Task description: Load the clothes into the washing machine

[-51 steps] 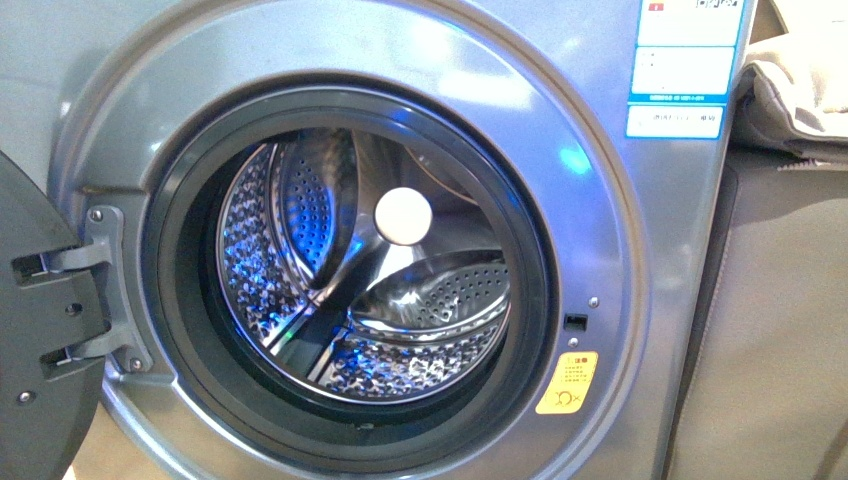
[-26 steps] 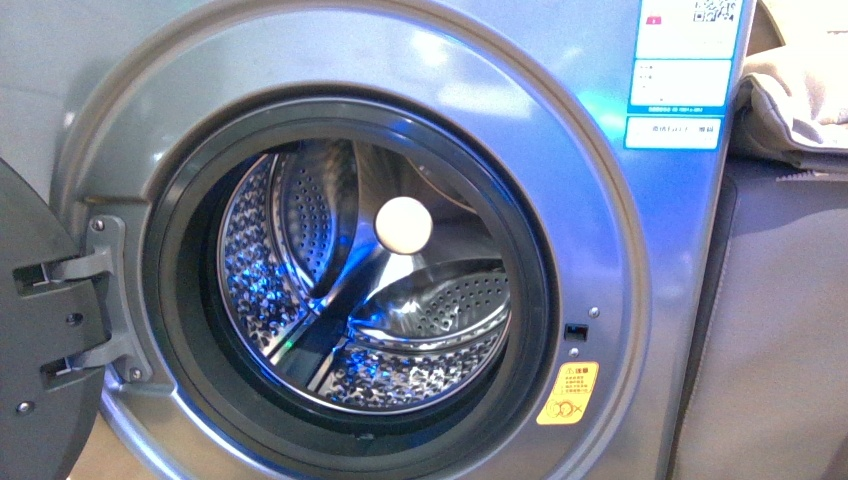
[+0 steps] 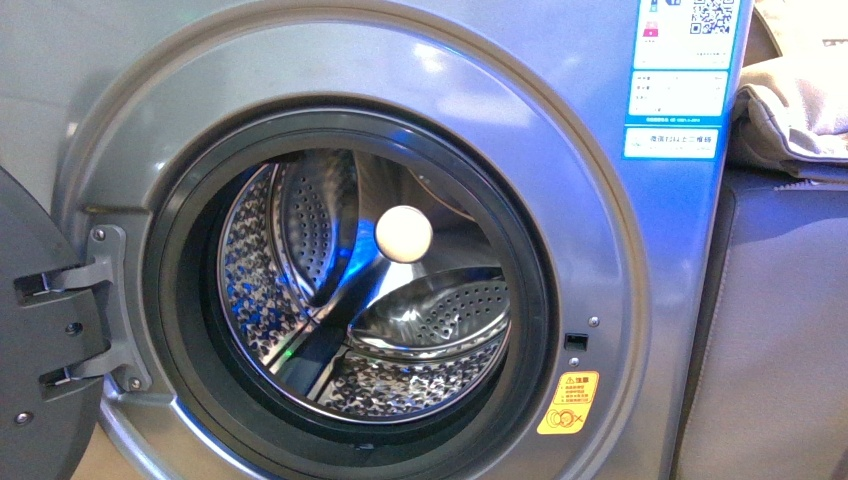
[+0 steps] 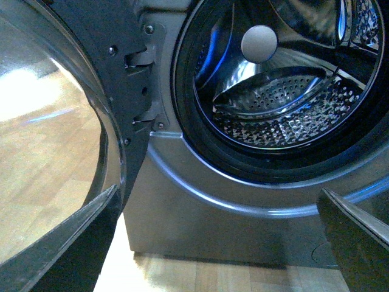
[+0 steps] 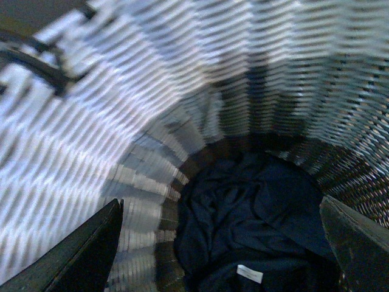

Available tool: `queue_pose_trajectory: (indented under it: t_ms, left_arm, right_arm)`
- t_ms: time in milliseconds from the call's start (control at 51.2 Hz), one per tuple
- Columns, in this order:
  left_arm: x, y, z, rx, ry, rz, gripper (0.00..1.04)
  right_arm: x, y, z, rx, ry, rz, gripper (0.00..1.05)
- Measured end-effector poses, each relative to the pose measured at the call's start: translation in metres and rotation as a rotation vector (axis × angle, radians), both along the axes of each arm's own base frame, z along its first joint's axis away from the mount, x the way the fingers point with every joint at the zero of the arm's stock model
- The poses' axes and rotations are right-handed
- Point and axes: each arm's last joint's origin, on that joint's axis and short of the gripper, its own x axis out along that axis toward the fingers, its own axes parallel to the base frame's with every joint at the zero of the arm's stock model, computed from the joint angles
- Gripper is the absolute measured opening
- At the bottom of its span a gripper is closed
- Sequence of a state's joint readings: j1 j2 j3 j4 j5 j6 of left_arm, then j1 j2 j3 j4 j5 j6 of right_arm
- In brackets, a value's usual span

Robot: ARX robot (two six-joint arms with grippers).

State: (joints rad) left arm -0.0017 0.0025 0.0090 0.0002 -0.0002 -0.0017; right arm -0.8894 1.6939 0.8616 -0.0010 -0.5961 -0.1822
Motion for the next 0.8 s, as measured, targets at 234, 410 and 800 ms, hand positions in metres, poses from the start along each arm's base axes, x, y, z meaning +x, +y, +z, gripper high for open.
queue_pose_trajectory:
  t_ms: [234, 410, 800]
  left_arm:
    - [0.000, 0.000, 0.000, 0.000, 0.000, 0.000, 0.98]
    - [0.000, 0.000, 0.000, 0.000, 0.000, 0.000, 0.98]
    - [0.000, 0.000, 0.000, 0.000, 0.000, 0.000, 0.98]
  right_arm:
    - [0.012, -0.022, -0.075, 0.033, 0.149, -0.048, 0.97]
    - [0.021, -0.024, -0.119, 0.054, 0.218, -0.052, 0.97]
    - [0.039, -0.028, -0.175, 0.064, 0.297, -0.079, 0.97]
